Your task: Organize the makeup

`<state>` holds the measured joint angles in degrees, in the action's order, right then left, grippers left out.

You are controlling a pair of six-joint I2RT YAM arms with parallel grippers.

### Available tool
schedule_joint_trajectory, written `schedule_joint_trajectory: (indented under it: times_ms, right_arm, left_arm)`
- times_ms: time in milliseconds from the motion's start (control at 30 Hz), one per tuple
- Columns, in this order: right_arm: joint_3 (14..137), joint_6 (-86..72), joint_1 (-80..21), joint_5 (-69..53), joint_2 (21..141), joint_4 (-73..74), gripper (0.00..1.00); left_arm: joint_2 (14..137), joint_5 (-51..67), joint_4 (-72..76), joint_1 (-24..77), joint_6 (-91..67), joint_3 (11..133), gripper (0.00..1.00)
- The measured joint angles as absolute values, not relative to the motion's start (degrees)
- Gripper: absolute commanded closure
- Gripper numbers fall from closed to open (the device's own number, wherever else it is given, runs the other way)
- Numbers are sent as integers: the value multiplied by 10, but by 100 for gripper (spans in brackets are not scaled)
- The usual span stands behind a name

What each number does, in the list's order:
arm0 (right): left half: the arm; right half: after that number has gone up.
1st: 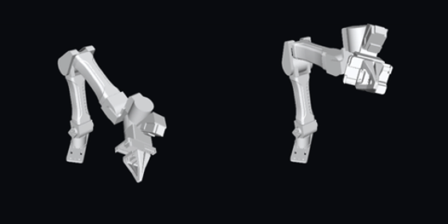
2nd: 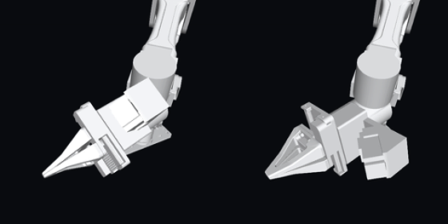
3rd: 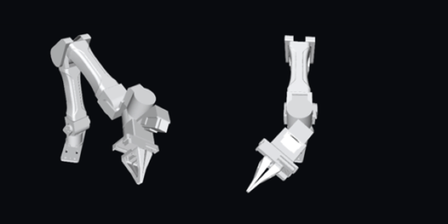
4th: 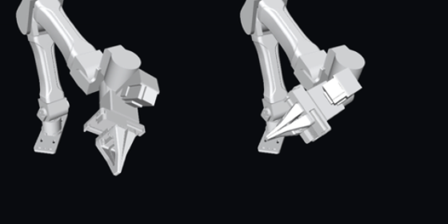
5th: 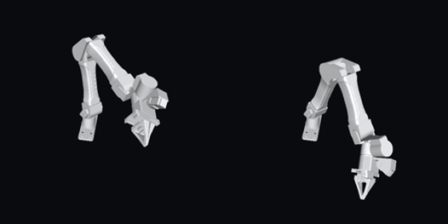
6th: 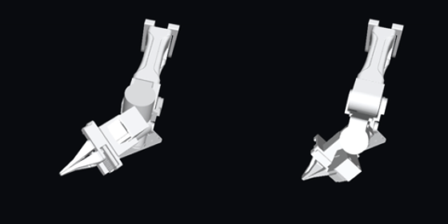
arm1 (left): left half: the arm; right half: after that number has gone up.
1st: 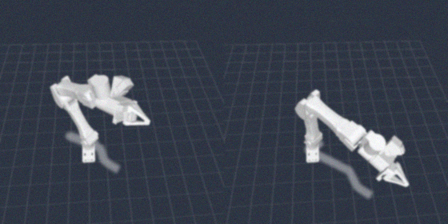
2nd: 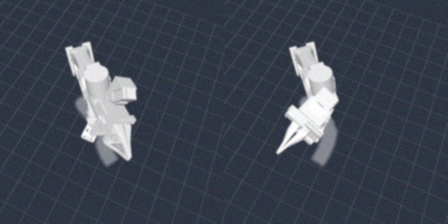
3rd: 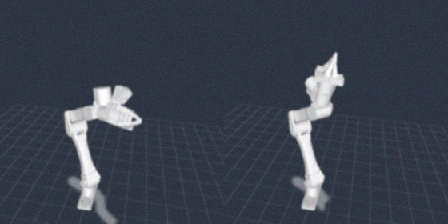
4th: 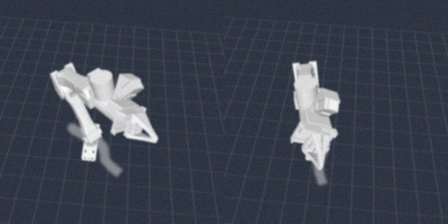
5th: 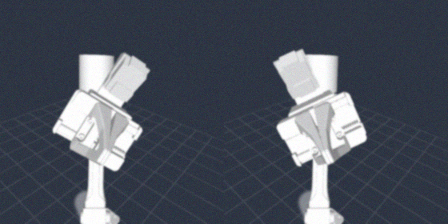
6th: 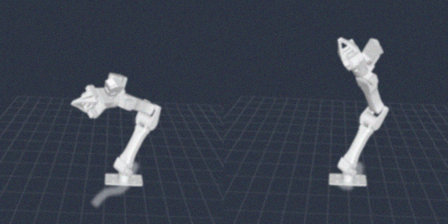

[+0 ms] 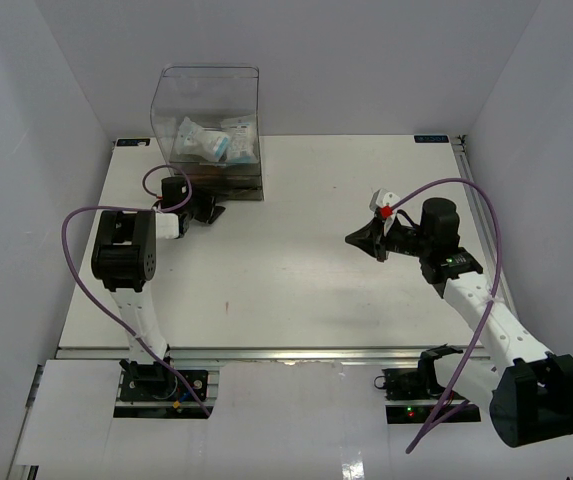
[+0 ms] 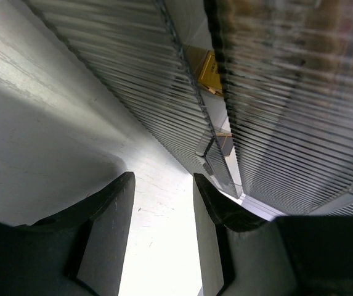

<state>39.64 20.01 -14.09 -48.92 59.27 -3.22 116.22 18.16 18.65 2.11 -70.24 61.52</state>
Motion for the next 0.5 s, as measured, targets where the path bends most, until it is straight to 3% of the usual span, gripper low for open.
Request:
schedule_joint_trajectory:
  times_ms: [500]
  right_arm:
    - [396,201,-134,-493,597,-32,92]
  left_arm:
    - [1170,184,199,21,-714,629,46]
